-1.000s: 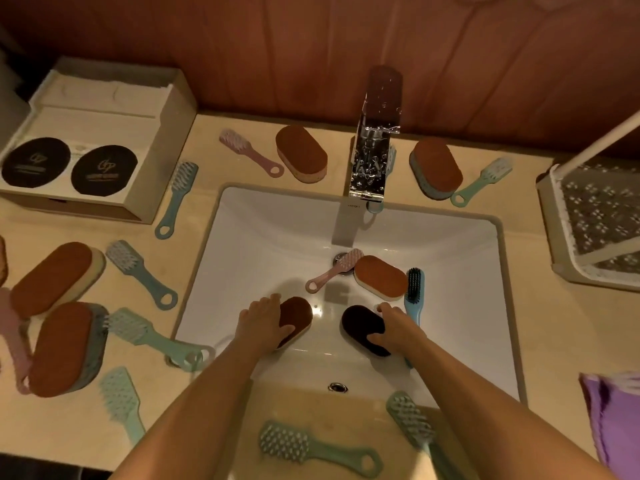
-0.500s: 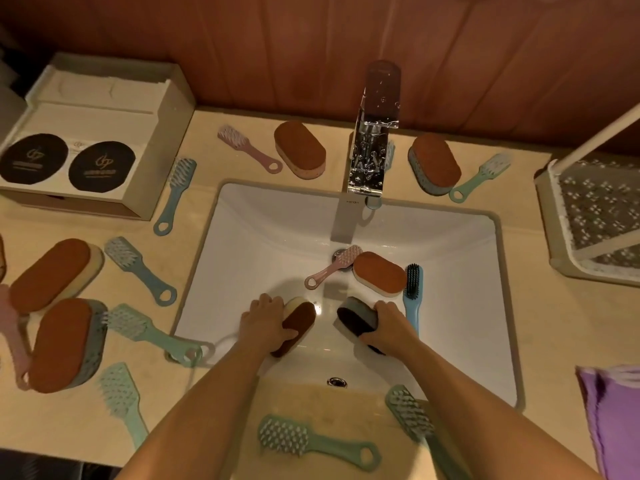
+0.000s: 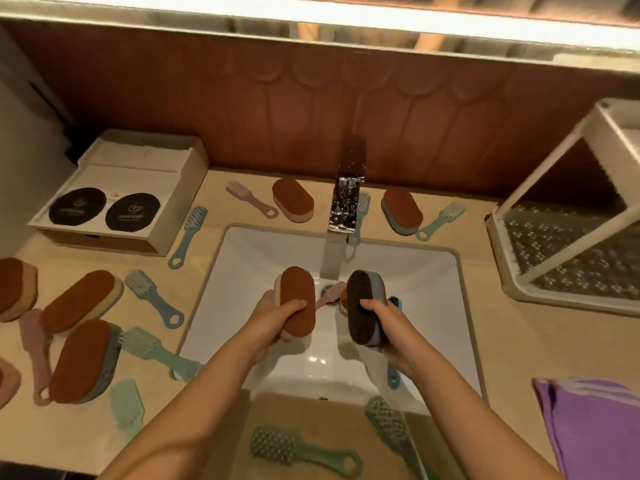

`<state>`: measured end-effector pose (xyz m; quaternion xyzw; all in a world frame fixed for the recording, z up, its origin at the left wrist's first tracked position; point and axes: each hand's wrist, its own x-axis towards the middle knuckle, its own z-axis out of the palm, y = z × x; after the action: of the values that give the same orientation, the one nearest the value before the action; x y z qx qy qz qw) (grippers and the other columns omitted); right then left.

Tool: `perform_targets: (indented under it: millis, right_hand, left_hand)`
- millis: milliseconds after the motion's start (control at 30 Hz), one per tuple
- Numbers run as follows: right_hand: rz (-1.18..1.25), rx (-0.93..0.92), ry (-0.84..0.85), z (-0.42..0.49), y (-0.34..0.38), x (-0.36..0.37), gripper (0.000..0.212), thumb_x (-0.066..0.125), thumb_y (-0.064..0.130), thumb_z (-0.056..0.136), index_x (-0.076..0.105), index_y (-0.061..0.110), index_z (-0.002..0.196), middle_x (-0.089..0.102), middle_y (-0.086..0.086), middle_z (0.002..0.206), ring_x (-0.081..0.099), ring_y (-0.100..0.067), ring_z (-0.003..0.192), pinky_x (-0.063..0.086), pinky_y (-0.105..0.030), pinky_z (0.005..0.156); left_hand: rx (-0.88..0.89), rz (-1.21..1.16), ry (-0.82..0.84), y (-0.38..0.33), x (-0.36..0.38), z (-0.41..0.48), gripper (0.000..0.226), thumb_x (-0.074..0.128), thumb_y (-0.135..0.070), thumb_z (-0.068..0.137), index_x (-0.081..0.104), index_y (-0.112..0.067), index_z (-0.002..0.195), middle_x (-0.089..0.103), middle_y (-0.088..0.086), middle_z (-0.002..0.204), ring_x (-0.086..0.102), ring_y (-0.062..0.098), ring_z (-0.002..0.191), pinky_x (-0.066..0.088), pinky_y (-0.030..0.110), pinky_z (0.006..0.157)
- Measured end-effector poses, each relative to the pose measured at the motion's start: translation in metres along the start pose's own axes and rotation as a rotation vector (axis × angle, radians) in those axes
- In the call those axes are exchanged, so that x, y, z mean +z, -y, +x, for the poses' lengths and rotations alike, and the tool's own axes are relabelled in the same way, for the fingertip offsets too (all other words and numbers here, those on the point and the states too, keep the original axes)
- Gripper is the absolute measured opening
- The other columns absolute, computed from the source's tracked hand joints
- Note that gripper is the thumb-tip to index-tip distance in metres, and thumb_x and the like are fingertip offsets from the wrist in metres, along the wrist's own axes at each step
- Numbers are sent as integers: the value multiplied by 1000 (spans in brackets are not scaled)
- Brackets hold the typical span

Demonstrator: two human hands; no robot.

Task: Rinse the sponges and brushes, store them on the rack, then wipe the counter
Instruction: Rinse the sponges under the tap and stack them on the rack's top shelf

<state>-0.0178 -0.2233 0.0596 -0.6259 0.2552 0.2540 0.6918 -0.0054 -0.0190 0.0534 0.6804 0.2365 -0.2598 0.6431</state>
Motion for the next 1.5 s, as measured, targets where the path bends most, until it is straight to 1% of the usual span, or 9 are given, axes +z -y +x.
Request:
perform_targets:
  millis: [200,333,500,633,767,1033,1133,1267,1500]
  right_hand:
    - [163,-48,47,-48,32,6,18,42,19,92,59,14,90,65,-7,82,59,-21,77,45,-31,66]
    - [133,-144,8,-68,57,7,18,46,22,92,56,15,105,65,-9,91,61,-21,80,49,-29,63]
    - [110,-279,16,-91,90,4,30,56,31,91,51,25,120,65,-2,102,63,-12,83,48,-22,55]
    - [105,-388,-32,-100,106,7,41,61,33,87,40,25,122,59,2,102,61,-12,89,50,-22,62]
    - [41,-485,-82,-106,114,13,50,60,34,88,40,20,131,57,-3,116,59,-9,91,48,-17,59]
    - [41,-544,-79,-114,118,18,54,57,36,89,38,22,138,56,-6,124,59,-17,106,53,-21,68]
    - [15,-570,-74,-113,118,20,41,51,33,94,42,22,133,57,-4,121,60,-13,101,54,-21,70]
    - [-39,-524,-65,-112,117,22,46,31,49,97,48,24,132,57,-8,127,57,-19,110,51,-31,87]
    - [-91,-489,100,-122,123,10,42,17,43,100,45,28,127,56,4,105,54,-1,84,47,-6,55]
  left_hand:
    - [17,-81,99,-45,29,-31,21,59,-37,88,54,-28,106,67,6,102,63,25,96,49,38,84]
    - [15,-172,140,-81,44,-51,28,51,-40,92,54,-21,112,67,9,102,65,23,88,55,30,66]
    - [62,-179,138,-113,55,-73,43,48,-47,92,48,-23,128,64,7,111,61,21,94,51,33,69]
    - [97,-189,150,-127,64,-90,43,45,-45,93,42,-24,130,61,9,110,58,23,97,51,37,79]
    - [151,-230,173,-135,72,-100,41,41,-39,95,47,-17,129,63,12,112,60,22,98,52,34,70]
    - [161,-339,255,-136,76,-119,24,57,-38,89,59,-18,100,67,10,99,63,22,92,53,34,78]
    - [136,-404,322,-135,79,-122,23,57,-39,89,60,-20,101,65,13,106,61,27,101,47,43,97]
    - [173,-393,356,-136,80,-124,23,60,-33,87,58,-20,106,65,13,108,61,28,102,49,47,93]
    - [255,-215,321,-135,75,-121,53,70,-24,80,47,-19,127,63,11,115,62,25,104,56,37,75]
